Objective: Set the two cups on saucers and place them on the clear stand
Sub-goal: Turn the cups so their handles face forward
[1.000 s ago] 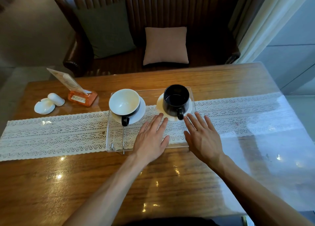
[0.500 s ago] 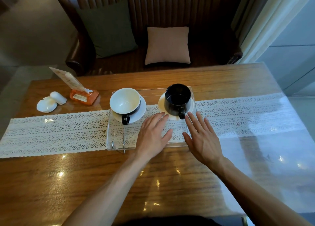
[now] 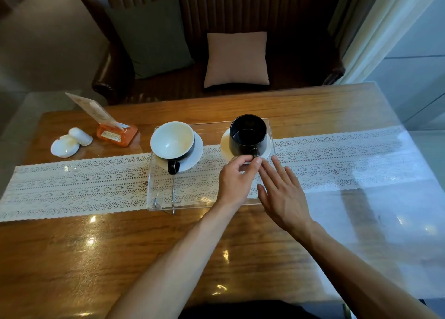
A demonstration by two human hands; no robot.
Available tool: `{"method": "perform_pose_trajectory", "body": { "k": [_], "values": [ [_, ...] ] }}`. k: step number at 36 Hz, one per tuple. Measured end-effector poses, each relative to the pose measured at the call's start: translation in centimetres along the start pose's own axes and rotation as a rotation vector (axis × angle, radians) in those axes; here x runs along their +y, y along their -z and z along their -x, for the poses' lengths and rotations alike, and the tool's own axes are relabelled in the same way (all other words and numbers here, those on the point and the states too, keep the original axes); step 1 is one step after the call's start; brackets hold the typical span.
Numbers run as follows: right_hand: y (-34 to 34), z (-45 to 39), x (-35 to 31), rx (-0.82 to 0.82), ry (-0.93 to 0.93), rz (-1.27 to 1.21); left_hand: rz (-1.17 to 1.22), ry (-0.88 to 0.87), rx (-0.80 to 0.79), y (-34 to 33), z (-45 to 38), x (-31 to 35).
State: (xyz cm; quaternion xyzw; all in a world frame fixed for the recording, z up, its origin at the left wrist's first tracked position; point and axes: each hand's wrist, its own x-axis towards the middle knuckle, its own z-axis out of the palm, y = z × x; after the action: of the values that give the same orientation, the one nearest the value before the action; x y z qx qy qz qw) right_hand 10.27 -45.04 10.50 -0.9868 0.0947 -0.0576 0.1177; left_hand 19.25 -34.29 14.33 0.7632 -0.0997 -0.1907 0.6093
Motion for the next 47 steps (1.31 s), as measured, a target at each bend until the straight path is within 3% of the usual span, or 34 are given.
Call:
{"method": "perform_pose_trajectory", "body": {
  "k": [7,47],
  "values": [
    [-0.3,0.1,0.0,0.009,0.000,0.000,-0.044,-0.044,-0.031,0.2,-0.2,-0.2],
    [-1.7,0.2,0.5,0.140,0.008,0.054,-0.087,-0.148,0.216,-0.2,0.5,-1.4]
  ]
}}
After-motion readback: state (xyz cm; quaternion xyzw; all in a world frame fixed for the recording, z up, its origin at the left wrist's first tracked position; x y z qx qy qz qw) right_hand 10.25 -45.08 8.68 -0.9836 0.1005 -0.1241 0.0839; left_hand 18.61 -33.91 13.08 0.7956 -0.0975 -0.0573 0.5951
